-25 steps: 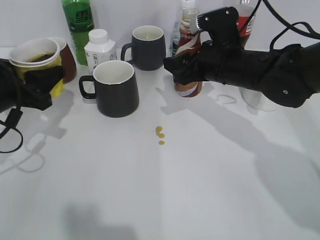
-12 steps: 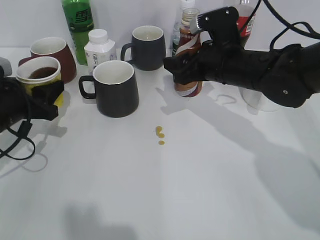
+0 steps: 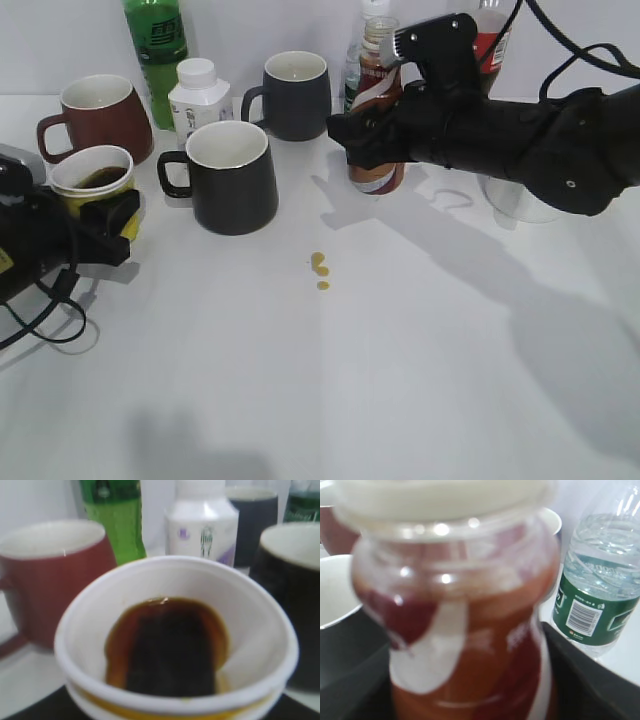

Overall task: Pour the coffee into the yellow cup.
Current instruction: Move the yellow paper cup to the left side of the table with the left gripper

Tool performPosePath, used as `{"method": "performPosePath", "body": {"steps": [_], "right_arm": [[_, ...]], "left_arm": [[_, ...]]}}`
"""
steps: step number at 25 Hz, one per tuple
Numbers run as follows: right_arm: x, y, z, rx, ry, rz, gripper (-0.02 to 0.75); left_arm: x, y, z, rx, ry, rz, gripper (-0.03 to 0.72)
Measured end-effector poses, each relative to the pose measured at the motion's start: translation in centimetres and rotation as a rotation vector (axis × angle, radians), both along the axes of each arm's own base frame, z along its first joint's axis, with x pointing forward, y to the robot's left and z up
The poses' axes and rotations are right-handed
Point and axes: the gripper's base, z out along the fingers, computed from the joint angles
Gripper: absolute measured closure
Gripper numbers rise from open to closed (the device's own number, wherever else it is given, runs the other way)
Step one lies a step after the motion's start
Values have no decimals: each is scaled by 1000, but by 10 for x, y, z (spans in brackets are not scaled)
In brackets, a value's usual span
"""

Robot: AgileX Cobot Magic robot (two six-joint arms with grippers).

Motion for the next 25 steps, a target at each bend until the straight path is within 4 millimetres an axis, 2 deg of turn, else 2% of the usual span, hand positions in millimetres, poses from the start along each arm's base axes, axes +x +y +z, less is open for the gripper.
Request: {"method": "performPosePath", "body": {"steps": [7,15,20,25], "right_arm": [[0,0,0,0,0,0,239],[0,0,0,0,0,0,239],[0,0,0,0,0,0,239],[0,0,0,0,0,0,239]], "left_arm": [[6,-1,-6,-7,-5,0,291],[6,-1,-7,-7,-2,2,143],[6,0,-7,-10,1,19,95],[3,2,-10,-8,17,25,81]]}}
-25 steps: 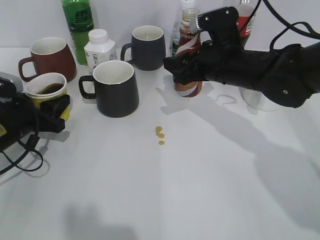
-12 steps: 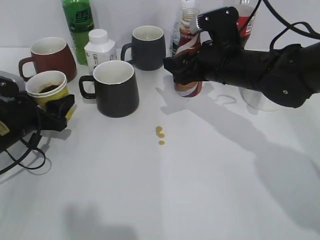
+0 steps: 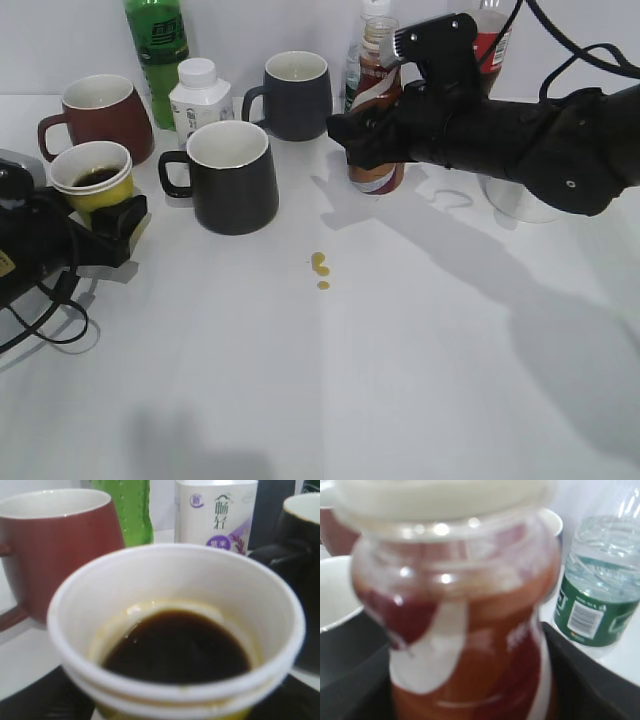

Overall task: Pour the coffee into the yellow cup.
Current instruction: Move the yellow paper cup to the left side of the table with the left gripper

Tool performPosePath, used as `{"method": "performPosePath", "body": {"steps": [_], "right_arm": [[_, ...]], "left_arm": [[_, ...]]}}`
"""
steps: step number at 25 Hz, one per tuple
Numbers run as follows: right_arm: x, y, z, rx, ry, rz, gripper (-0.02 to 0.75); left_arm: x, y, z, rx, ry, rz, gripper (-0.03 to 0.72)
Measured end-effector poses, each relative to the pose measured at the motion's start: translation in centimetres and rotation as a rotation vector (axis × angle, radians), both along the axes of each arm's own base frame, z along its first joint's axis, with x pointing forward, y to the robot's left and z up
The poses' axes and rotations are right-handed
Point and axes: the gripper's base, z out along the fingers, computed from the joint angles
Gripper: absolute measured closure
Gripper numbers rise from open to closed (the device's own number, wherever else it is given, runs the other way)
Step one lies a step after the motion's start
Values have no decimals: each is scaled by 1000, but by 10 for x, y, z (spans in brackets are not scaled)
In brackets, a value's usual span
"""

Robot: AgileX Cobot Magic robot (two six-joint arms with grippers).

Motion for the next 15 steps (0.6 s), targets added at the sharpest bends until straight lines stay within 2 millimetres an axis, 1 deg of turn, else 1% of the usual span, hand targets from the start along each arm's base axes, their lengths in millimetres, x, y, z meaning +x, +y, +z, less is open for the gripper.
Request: {"method": "performPosePath", "body": {"steps": [5,8,15], "right_arm": [[0,0,1,6,-5,3,239],[0,2,1,22,-17,11,239],[3,5,-19,31,6,26,239]], "left_arm": [[-1,0,-1,1,4,1,63],[-5,1,-1,2,12,2,60],[-17,4,2,3,28,11,60]]}}
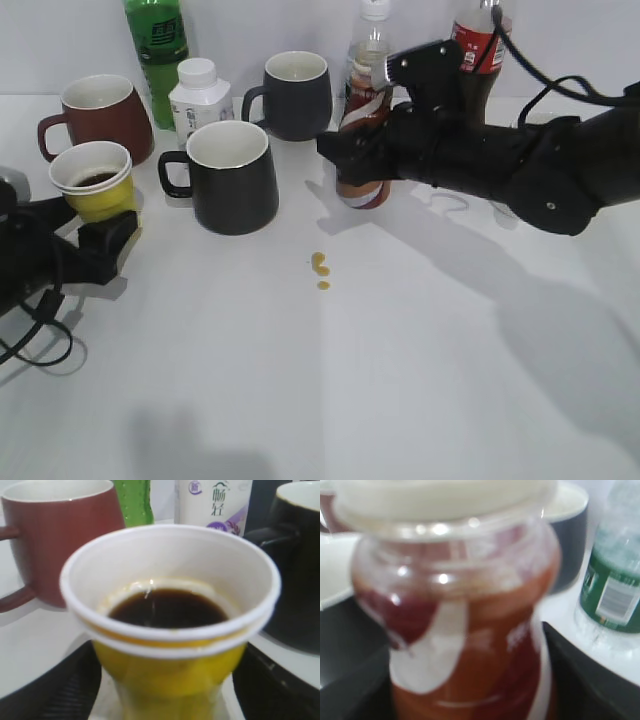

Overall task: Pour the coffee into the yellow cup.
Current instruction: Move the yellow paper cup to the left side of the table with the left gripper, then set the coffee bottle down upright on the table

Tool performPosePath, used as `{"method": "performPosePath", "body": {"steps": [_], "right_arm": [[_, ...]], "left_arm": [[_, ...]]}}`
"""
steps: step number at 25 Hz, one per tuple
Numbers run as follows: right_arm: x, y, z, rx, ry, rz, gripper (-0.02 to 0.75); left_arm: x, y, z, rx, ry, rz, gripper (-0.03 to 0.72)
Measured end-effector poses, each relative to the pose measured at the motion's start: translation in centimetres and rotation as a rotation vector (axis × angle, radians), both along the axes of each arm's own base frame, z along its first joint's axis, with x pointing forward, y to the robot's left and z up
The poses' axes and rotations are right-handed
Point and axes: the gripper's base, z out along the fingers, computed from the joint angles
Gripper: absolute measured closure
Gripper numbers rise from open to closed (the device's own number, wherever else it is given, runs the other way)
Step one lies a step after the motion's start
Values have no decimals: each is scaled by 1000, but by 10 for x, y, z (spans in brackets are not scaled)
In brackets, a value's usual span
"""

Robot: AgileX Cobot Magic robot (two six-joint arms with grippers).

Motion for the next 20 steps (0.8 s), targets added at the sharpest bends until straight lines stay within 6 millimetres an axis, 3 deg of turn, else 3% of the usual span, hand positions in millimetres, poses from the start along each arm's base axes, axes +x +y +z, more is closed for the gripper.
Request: {"method": "performPosePath", "body": {"steps": [6,20], "right_arm": [[1,1,-13,0,14,10,239],[0,2,-13,-17,-10,22,220]], "left_arm": [[-15,4,-2,4,37,19,60],[-51,10,18,-5,16,18,78]]}}
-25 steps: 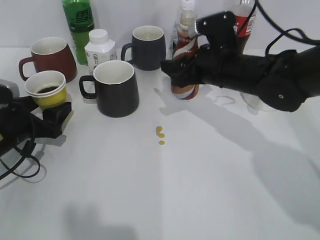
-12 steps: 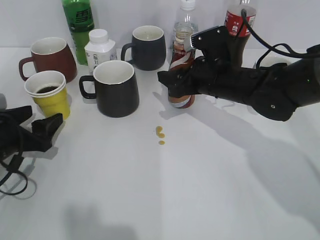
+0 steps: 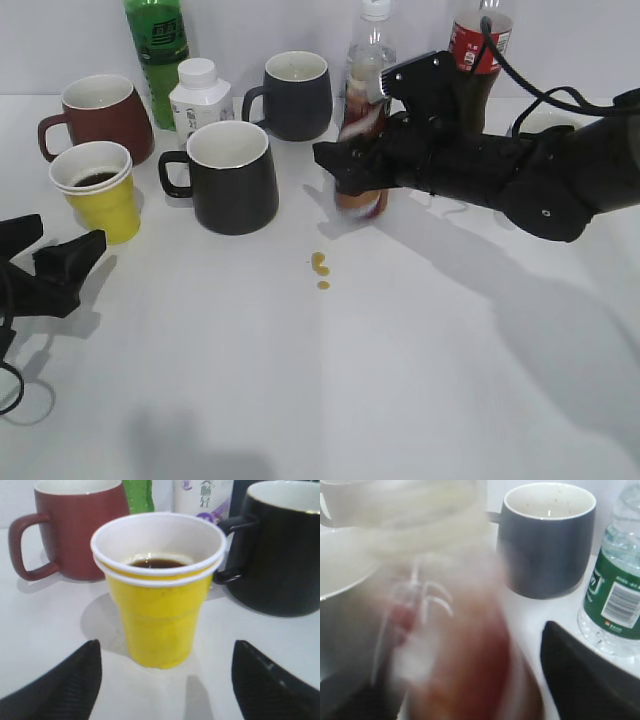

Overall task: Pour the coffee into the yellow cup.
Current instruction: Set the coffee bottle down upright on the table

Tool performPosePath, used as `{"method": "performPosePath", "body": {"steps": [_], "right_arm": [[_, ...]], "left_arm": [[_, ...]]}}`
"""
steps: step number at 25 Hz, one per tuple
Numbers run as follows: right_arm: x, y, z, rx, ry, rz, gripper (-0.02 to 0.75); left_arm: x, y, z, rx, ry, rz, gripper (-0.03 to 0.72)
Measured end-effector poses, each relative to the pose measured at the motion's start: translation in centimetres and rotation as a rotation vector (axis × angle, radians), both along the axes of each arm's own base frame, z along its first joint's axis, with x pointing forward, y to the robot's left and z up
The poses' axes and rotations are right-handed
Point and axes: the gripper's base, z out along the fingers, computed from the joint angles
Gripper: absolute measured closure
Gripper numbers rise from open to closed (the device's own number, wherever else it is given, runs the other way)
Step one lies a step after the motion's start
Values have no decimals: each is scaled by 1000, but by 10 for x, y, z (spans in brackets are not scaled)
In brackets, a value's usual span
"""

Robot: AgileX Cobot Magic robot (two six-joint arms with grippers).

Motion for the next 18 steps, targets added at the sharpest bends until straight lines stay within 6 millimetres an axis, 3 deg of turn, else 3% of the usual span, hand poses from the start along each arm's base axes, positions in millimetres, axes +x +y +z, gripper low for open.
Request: {"method": "performPosePath", "body": {"steps": [6,18], "right_arm": [[0,0,0,-3,-3,6,136],[-5,-7,4,-84,146,-44,129]], "left_arm": [[-5,1,5,-14,36,9,87],[-19,7,25,-42,155,68,97]]}}
